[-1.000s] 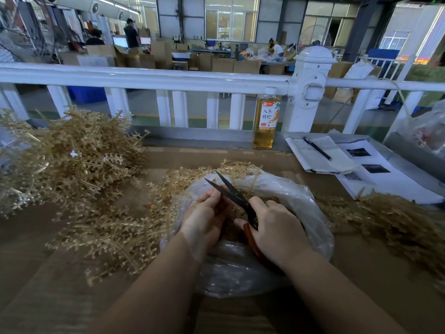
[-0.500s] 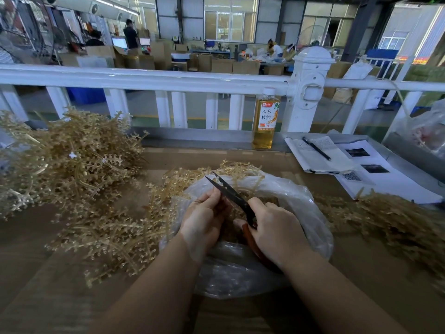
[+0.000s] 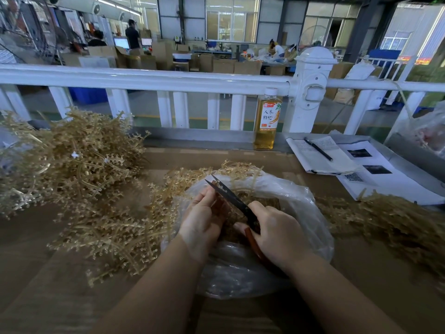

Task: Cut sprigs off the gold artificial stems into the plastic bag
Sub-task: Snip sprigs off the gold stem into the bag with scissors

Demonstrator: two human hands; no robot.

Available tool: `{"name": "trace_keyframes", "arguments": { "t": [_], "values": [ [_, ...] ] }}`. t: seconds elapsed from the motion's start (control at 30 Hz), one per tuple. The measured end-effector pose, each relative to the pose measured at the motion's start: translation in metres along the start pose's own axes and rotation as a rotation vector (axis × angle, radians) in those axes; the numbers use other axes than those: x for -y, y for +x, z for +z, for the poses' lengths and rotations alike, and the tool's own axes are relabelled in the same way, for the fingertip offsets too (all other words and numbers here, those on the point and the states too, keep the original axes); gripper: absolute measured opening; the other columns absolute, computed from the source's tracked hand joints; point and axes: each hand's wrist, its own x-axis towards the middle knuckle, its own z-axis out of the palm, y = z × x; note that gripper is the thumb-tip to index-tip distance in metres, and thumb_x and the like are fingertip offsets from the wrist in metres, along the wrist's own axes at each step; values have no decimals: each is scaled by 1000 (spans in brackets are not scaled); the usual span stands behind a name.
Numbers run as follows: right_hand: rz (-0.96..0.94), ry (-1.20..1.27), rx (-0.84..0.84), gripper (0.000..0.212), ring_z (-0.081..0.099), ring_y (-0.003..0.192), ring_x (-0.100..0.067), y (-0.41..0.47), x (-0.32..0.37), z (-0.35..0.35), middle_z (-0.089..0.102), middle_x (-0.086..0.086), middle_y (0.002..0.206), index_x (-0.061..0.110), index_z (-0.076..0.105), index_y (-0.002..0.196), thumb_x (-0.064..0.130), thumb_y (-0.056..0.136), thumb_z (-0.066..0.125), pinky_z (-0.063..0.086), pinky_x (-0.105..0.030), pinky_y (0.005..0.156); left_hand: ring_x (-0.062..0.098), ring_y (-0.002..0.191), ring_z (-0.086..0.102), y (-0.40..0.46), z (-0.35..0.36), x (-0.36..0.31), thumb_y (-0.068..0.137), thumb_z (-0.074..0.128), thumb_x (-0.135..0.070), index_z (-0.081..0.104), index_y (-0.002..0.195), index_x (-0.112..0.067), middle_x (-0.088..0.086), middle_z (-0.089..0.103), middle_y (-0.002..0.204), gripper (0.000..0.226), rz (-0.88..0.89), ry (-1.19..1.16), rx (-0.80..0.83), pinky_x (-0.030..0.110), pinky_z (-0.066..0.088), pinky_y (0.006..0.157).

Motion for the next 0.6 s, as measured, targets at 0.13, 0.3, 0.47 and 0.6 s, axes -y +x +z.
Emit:
{"name": "trace_keyframes", "arguments": {
  "t": [0.13,0.3,0.47,0.6],
  "values": [
    [8,5,-1,39,59,87,-18,-1,-1,1,61,2,92,27,48,111,60,91,45,43,-27,70,14,68,57,2,0,-3,97,49,-14,58,83,-10,4,59,76,18,-67,12,-57,25,49,63],
    [18,-6,-21,39,58,85,-18,-3,0,3,58,3,88,27,48,111,60,91,44,41,-27,68,12,66,59,3,-4,-4,97,48,-12,59,82,-12,3,63,71,18,-78,15,-5,25,53,60],
    [21,-14,-20,40,57,83,-17,-4,-2,2,55,4,86,27,49,111,61,90,44,36,-24,66,11,67,62,1,-6,-1,95,46,-4,62,86,-17,-1,68,71,23,14,73,67,20,54,55],
    [27,15,-14,39,58,83,-16,-4,-1,0,57,4,88,27,49,111,60,90,45,42,-25,67,14,72,62,-3,-9,-5,92,45,-2,63,90,-11,3,68,74,21,-14,35,124,25,54,65]
  ]
}}
